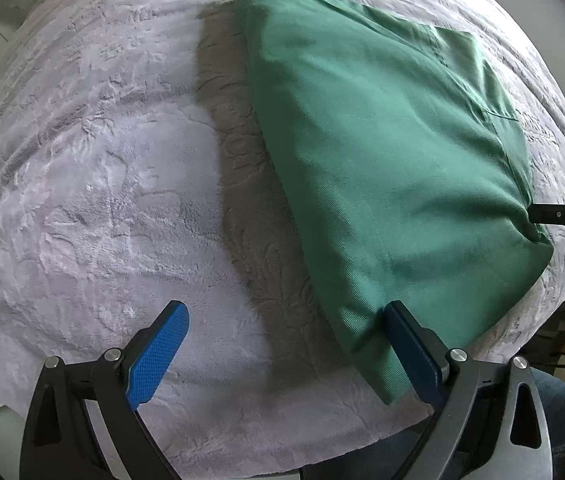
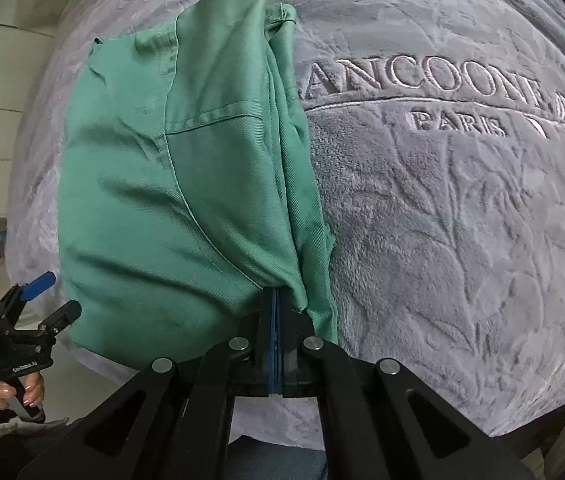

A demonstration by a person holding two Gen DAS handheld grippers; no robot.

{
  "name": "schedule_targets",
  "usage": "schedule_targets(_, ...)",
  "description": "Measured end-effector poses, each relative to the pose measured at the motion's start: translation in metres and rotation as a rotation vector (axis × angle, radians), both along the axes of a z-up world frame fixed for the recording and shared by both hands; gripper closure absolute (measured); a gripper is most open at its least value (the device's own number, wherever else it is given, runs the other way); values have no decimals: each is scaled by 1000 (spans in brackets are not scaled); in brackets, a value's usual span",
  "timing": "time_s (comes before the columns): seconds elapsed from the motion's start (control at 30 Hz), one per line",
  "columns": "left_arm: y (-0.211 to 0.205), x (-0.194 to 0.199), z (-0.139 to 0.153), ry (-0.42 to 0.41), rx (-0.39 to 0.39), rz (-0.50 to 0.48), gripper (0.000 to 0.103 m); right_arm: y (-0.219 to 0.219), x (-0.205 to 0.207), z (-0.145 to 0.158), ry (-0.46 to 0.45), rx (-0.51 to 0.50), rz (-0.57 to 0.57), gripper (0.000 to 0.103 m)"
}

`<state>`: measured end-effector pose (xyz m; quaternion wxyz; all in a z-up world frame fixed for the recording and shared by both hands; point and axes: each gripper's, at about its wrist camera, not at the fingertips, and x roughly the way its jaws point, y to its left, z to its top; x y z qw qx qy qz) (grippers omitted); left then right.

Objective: Fold large clothes

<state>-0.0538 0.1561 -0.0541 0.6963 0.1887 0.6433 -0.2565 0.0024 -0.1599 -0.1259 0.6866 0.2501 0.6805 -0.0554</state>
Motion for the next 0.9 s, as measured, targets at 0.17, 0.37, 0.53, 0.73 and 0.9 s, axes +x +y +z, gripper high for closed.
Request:
schedule_targets(0.17,-1,-2,5,-20,11,17,5,-9,-19,7,17,-37,-28,100)
schedule_targets(0.37,5,2,8,-11,15,38,5,-26,-40,8,32,8,-144,100)
schedule_targets(0.53,6,1,11,-25,35,36,5,-28,-43,20,48,-31,-146,99)
schedule_targets(0.73,6,4,28,-64,48,39,5,-34,-41,41,33,-16,-171,99)
schedule_targets(0.9,-6,22,46,-109,62,92,5,-22,-13,54,13,-34,-132,99)
